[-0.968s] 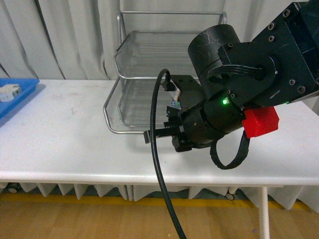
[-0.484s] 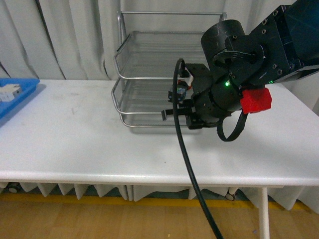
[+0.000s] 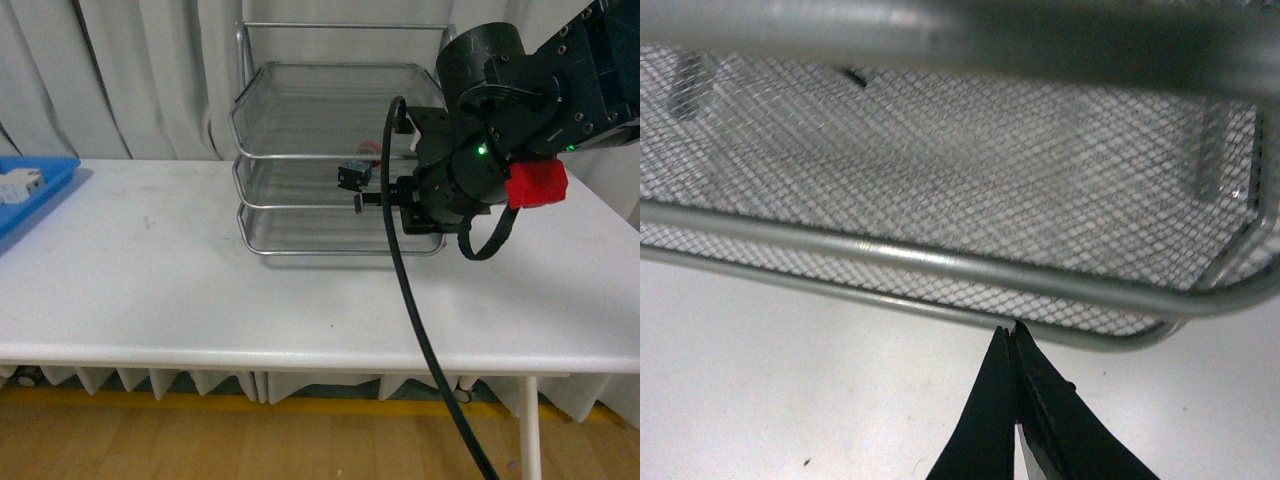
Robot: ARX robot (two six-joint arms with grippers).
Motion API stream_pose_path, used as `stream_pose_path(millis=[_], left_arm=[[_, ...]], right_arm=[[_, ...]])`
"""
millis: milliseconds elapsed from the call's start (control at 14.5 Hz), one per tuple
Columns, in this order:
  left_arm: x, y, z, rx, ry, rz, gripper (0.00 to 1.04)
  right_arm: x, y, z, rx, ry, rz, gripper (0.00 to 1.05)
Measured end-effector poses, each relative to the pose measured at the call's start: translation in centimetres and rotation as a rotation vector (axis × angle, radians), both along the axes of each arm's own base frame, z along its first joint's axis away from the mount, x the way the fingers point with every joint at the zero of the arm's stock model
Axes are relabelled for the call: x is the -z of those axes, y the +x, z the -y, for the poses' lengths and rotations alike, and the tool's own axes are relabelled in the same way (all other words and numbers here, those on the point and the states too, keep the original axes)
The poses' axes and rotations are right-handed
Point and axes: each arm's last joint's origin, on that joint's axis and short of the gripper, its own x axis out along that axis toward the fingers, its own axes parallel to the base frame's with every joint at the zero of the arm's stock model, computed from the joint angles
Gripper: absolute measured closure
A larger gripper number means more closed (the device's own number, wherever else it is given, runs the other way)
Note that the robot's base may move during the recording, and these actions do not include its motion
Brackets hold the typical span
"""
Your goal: Place button on rack with both arms
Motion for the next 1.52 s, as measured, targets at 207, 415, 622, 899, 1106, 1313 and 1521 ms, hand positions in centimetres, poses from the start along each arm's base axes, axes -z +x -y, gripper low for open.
stream_pose_path(millis=[207, 415, 622, 899, 1106, 1313, 1521], left_arm=[[0.0, 0.0, 0.0, 0.0, 0.0, 0.0, 0.07], [0.0, 0.0, 0.0, 0.0, 0.0, 0.0, 0.07], [0.0, 0.0, 0.0, 0.0, 0.0, 0.0, 0.07], [0.0, 0.0, 0.0, 0.0, 0.0, 0.0, 0.07], [0.0, 0.0, 0.0, 0.0, 0.0, 0.0, 0.07], [0.0, 0.0, 0.0, 0.0, 0.0, 0.0, 0.07], [0.0, 0.0, 0.0, 0.0, 0.0, 0.0, 0.07]], right_arm=[[-2.7, -3.9, 0.8, -0.026, 0.141, 0.046, 1.03], [-6.9, -10.5, 6.0, -0.003, 0.408, 0.164, 1.03], [-5.7, -15.9, 15.7, 0.29, 0.506, 0.175, 1.03], [-6.6, -23.8, 19.1, 0.329, 0.11, 0.701, 1.03], [-7.6, -28.6, 16.5, 0.261, 0.013, 0.814, 1.03], [-6.3, -30.7, 15.3, 0.263, -0.002, 0.796, 1.03], [-5.5, -32.2, 14.2, 0.279, -0.012, 0.788, 1.03]])
